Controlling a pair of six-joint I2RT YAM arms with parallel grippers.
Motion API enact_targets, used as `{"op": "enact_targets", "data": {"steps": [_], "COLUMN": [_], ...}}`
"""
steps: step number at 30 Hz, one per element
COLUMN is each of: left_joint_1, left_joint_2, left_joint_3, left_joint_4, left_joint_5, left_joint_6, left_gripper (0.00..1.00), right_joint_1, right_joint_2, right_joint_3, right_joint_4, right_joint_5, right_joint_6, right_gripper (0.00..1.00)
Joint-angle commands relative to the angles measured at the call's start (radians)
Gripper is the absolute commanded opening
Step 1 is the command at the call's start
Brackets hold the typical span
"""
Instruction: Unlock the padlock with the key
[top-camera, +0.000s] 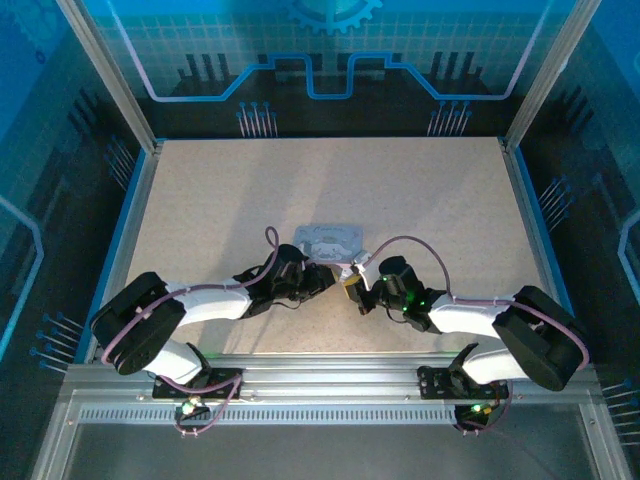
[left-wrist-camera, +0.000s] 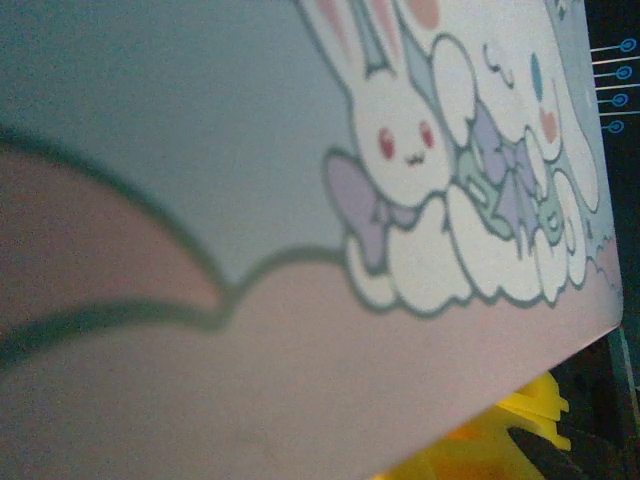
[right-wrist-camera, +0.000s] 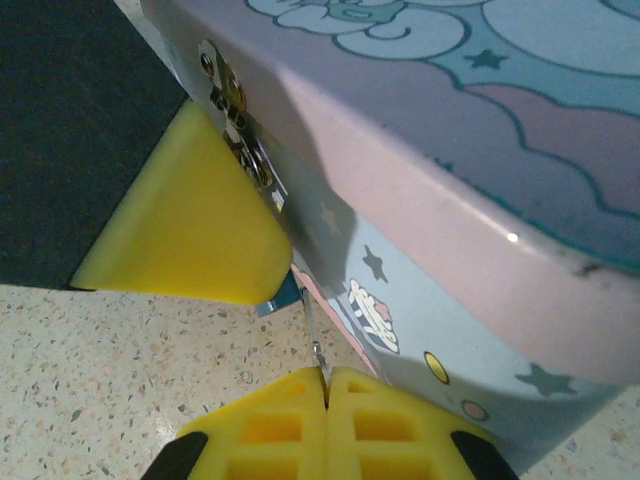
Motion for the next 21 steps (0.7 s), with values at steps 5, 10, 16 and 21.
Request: {"op": "enact_targets", "data": {"steps": [5,10,16,21], "left_joint_1": [-0.001,-0.001,-0.001,0.002], "left_joint_2": [-0.03,-0.033,-0.038,-0.045], "left_joint_3": [0.031,0.033,0.033,0.036], "left_joint_4": [-0.004,-0.007,-0.008,-0.015], "left_joint_5": [0.035,0.036,0.032,0.03], "left_joint_6": [-0.017,-0.022,-0.027,-0.028], "left_gripper": [0.22,0.22,0.21,0.21], "right_joint_1": [-0.009,-0.01,-0.01,-0.006], "right_joint_2": [0.008,0.005,-0.002,-0.02], "right_joint_3": [-0.001,-0.004,-0.019,-0.044], "right_joint_4": [0.063,0.077,0.058,0.036], "right_joint_5": [-0.029,-0.032,-0.026,-0.02], "right_joint_6": [-0.019,-0.012,-0.014,-0.008], "right_gripper": [0.03,0.03,0.03,0.03]}}
